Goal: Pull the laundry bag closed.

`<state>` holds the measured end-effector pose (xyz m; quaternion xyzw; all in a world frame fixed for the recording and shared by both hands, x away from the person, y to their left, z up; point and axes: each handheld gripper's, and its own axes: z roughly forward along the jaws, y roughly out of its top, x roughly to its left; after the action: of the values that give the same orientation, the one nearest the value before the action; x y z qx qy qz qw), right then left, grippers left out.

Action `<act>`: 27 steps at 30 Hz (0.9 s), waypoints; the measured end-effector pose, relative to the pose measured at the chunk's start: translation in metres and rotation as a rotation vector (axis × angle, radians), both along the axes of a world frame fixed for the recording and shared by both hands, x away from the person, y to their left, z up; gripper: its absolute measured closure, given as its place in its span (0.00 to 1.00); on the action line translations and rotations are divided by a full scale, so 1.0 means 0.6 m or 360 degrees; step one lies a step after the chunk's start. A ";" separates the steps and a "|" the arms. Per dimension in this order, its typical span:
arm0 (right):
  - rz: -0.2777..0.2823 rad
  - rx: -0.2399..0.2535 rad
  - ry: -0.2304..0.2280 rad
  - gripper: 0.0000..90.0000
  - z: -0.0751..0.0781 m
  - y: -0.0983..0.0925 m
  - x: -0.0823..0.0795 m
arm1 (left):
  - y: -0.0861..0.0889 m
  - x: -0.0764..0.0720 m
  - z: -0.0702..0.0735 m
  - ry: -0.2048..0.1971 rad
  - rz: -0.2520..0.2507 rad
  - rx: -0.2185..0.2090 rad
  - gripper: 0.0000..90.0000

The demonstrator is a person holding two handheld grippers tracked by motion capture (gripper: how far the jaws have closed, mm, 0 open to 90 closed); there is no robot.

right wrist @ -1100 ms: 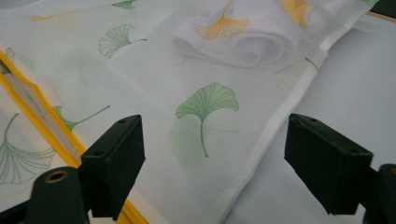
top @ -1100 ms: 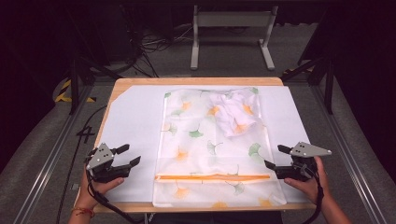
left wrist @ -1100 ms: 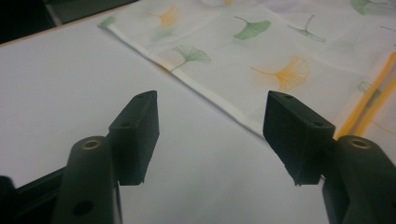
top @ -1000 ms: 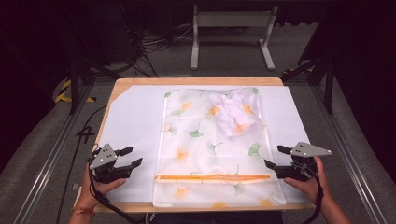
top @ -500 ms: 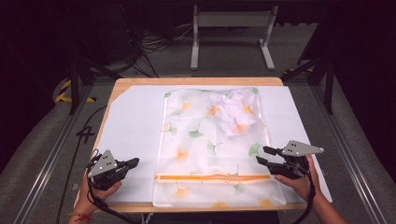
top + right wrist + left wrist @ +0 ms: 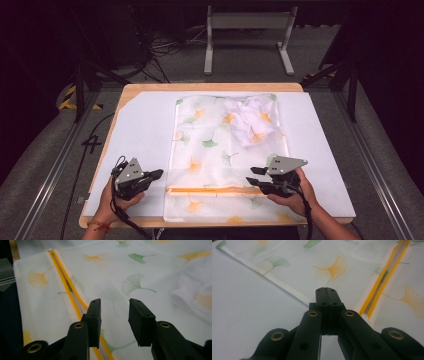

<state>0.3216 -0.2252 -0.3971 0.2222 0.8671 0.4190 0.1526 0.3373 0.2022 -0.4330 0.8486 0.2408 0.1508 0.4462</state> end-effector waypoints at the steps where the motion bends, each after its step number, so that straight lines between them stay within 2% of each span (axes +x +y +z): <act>1: 0.0022 -0.0001 -0.0007 0.70 0.003 0.015 0.000 | 0.000 0.000 0.000 0.0000 0.0000 0.0000 1.00; 2: 0.0022 -0.0001 -0.0007 0.70 0.003 0.015 0.000 | -0.007 0.003 0.000 0.0009 -0.0027 0.0017 1.00; 4: 0.0108 0.0004 -0.0002 0.72 0.010 0.055 0.001 | -0.019 0.007 -0.001 0.0016 -0.0055 0.0038 1.00; 5: 0.0108 0.0004 -0.0002 0.72 0.010 0.055 0.001 | -0.024 0.010 -0.002 0.0018 -0.0068 0.0048 1.00; 6: 0.0148 0.0004 0.0002 0.73 0.011 0.069 0.002 | -0.029 0.014 -0.003 0.0030 -0.0071 0.0057 1.00; 7: 0.0218 -0.0014 0.0000 0.74 0.010 0.101 0.003 | -0.034 0.023 -0.004 0.0041 -0.0090 0.0060 1.00; 8: 0.0218 -0.0014 0.0000 0.74 0.010 0.101 0.003 | -0.034 0.023 -0.004 0.0041 -0.0090 0.0060 1.00; 12: 0.0360 -0.0060 0.0009 0.76 0.010 0.170 0.007 | -0.045 0.046 -0.009 0.0078 -0.0090 0.0078 1.00; 14: 0.0415 -0.0071 -0.0007 0.78 0.012 0.198 0.008 | -0.050 0.055 -0.008 0.0070 -0.0092 0.0084 1.00; 15: 0.0415 -0.0071 -0.0007 0.78 0.012 0.198 0.008 | -0.050 0.055 -0.008 0.0070 -0.0092 0.0084 1.00; 18: 0.0488 -0.0088 0.0007 0.84 0.010 0.241 0.009 | -0.056 0.069 -0.006 0.0064 -0.0066 0.0115 1.00; 20: 0.0544 -0.0114 0.0013 0.86 0.003 0.274 0.008 | -0.056 0.074 -0.005 0.0072 -0.0068 0.0086 1.00; 21: 0.0544 -0.0114 0.0013 0.86 0.003 0.274 0.008 | -0.056 0.074 -0.005 0.0078 -0.0069 0.0083 1.00; 23: 0.0567 -0.0150 0.0027 0.86 -0.007 0.305 0.008 | -0.057 0.076 -0.009 0.0085 -0.0080 0.0087 1.00; 27: 0.0557 -0.0188 0.0063 0.81 -0.021 0.340 0.011 | -0.060 0.080 -0.017 0.0096 -0.0079 0.0120 1.00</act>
<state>0.3281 -0.0215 -0.4097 0.0668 0.9184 0.3830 0.0731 0.3854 0.1662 -0.4434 0.8747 0.2272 0.1232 0.4100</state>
